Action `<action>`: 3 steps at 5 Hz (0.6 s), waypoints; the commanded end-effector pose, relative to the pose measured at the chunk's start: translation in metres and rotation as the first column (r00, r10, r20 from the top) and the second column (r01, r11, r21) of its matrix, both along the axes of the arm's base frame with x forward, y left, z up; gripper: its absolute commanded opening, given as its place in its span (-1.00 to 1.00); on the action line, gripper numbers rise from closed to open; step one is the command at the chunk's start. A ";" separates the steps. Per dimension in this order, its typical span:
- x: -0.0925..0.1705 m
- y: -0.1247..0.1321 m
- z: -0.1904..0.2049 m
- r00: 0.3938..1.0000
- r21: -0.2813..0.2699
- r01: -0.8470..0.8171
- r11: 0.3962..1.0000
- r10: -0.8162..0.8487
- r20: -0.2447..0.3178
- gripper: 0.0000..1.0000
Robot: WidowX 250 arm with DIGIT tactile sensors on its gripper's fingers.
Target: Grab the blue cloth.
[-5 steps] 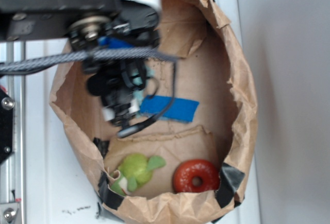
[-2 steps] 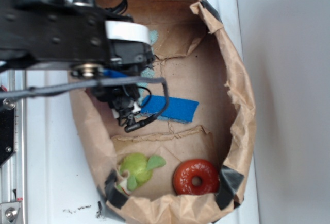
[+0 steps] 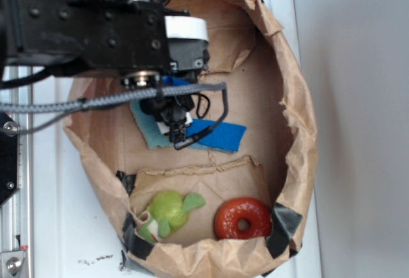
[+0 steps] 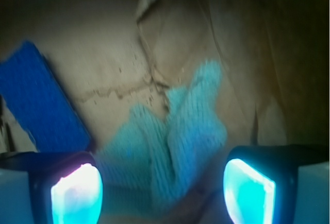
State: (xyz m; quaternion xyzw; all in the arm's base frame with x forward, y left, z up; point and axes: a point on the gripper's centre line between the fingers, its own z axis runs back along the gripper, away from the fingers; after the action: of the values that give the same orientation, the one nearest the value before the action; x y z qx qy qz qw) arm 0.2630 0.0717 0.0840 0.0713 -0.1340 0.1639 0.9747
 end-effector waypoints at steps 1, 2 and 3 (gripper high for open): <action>0.001 -0.004 -0.013 0.998 0.085 0.048 0.995 -0.050 0.025 1.00; 0.001 -0.012 -0.026 0.997 0.098 0.072 0.993 -0.076 0.034 1.00; -0.003 -0.022 -0.040 0.994 0.130 0.099 0.987 -0.104 0.034 0.82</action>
State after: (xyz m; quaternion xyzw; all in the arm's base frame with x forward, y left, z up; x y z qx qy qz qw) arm 0.2561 0.0487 0.0366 0.1242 -0.1606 0.1139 0.9725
